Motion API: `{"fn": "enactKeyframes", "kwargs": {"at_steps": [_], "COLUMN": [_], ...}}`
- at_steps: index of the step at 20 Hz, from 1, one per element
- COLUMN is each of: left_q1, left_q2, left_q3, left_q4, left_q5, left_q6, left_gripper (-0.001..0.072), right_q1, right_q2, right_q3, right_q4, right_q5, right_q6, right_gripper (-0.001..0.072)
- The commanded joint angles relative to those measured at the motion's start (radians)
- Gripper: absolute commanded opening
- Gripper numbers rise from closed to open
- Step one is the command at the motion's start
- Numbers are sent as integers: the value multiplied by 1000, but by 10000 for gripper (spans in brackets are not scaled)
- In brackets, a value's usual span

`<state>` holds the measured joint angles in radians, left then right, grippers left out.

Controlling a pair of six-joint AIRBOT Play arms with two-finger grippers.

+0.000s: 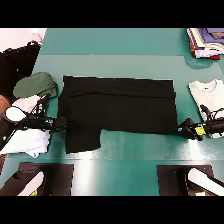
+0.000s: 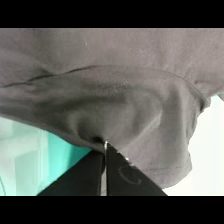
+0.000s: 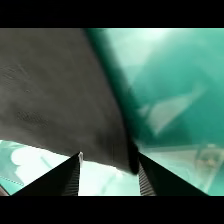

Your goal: Fold the shirts.

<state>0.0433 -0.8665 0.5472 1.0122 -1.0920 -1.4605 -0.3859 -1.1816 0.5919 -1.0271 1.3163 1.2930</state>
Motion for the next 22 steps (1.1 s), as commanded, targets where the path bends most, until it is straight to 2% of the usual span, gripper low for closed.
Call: {"fn": "enactKeyframes", "kwargs": {"at_steps": [1, 2, 3, 4, 6, 9, 13, 15, 17, 19, 22], "left_q1": [0, 0, 0, 0, 0, 0, 0, 0, 0, 0, 0], "left_q2": [1, 1, 1, 1, 15, 158, 377, 444, 452, 398, 217], "left_q3": [1, 1, 2, 2, 1, 0, -2, -1, 15, 52, 137], "left_q4": [0, 1, 7, 29, 66, 94, 99, 53, 12, 13, 14], "left_q5": [8, 6, -5, -30, -91, -169, -422, -502, -462, -354, -204], "left_q6": [2, 2, -5, -29, -37, -87, -147, -174, -174, -158, -72], "left_gripper": [28, 27, 27, 26, 25, 24, 25, 26, 26, 26, 26], "right_q1": [34, 52, 64, 78, 90, 81, 23, 8, 35, 99, 203], "right_q2": [-13, -13, -12, -5, 40, 175, 372, 450, 481, 446, 295], "right_q3": [-11, 1, 13, 27, 51, 82, 92, 92, 111, 169, 296], "right_q4": [32, 30, 30, 29, 10, -133, -366, -398, -357, -326, -329], "right_q5": [-68, -68, -66, -54, -27, 52, 233, 253, 220, 179, 111], "right_q6": [-19, -20, -29, -46, -46, -44, -44, -19, -3, 6, 46], "right_gripper": [292, 157, 56, 19, 19, 19, 18, 18, 18, 18, 18]}}
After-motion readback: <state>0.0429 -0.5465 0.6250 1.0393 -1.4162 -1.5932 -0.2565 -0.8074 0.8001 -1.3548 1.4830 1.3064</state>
